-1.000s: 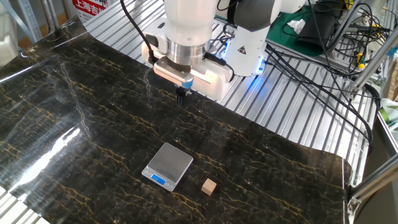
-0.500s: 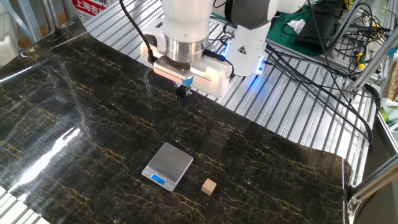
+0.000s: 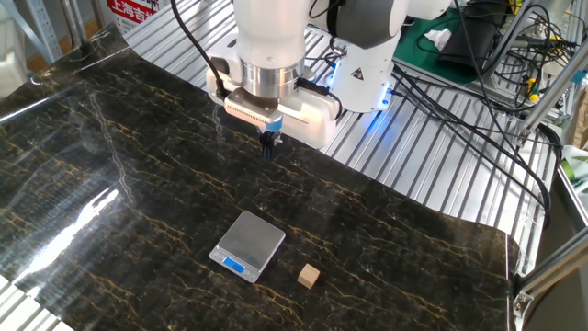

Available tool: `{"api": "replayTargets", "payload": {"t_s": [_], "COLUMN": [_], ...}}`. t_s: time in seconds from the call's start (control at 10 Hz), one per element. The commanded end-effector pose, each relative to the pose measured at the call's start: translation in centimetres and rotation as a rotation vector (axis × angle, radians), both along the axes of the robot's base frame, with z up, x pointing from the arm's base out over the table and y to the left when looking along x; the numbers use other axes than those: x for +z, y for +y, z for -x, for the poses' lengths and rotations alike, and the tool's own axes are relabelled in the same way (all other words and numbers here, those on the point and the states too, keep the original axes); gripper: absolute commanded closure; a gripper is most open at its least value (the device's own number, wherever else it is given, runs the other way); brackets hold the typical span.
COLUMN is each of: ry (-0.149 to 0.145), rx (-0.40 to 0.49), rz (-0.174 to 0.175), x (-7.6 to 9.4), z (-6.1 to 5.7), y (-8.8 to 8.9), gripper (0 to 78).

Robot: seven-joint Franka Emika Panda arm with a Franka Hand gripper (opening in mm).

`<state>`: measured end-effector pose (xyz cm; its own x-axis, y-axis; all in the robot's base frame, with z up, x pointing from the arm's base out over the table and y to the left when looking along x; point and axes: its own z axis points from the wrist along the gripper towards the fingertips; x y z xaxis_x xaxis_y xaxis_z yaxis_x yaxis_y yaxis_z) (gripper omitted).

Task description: Place the block on the scale

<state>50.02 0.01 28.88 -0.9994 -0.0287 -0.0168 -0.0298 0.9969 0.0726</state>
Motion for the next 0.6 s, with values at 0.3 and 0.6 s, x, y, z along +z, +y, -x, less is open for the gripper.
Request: {"api": "replayTargets", "payload": {"t_s": [0.3, 0.6], "ry": [-0.001, -0.001], "rx": [-0.007, -0.008], "rz": [-0.016, -0.018], "x": [0.09, 0.04], "z": [-0.07, -0.08], "y": [-0.02, -0.02], "gripper": [77.6, 77.6]}}
